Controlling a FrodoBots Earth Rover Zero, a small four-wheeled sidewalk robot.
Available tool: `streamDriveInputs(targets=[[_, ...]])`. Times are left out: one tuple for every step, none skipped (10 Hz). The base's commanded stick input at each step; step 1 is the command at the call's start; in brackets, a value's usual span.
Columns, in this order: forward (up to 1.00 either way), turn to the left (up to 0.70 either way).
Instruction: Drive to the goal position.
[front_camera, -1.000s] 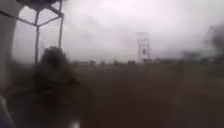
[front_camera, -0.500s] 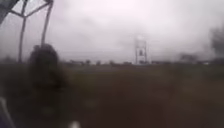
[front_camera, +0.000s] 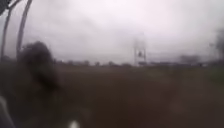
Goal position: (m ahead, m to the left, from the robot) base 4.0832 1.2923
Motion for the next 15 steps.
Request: streamDriveInputs(targets=[[0.70,0.00],[0.70,0.00],[0.70,0.00],[0.70,0.00],[0.70,0.00],[0.70,0.00],[0.70,0.00],[0.70,0.00],[0.70,0.00],[0.70,0.00],[0.70,0.00],[0.70,0.00],[0.70,0.00],[0.70,0.00],[0.70,0.00]])
